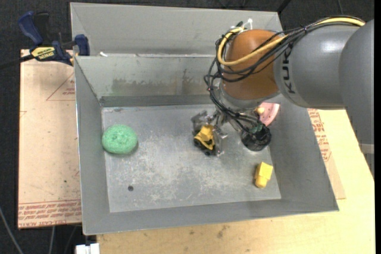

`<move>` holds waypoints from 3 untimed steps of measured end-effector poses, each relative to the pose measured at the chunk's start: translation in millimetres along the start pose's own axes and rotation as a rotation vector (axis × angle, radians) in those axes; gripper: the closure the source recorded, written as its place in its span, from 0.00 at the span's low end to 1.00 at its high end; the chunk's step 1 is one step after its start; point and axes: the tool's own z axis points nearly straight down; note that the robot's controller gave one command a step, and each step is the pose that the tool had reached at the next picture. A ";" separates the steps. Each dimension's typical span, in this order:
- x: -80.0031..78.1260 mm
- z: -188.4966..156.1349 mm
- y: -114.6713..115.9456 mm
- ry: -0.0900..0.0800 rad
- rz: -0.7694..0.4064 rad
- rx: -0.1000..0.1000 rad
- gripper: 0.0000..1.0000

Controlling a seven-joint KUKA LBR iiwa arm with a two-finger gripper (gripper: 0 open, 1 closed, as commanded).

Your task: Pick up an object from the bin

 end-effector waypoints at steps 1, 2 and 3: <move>0.0 0.0 0.0 0.000 0.000 0.000 1.00; -0.1 0.0 0.0 0.000 0.000 0.000 1.00; -0.1 0.0 0.0 0.000 0.000 0.000 1.00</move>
Offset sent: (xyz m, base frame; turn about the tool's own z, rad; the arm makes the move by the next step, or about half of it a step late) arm 0.0000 0.0000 0.0000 0.0000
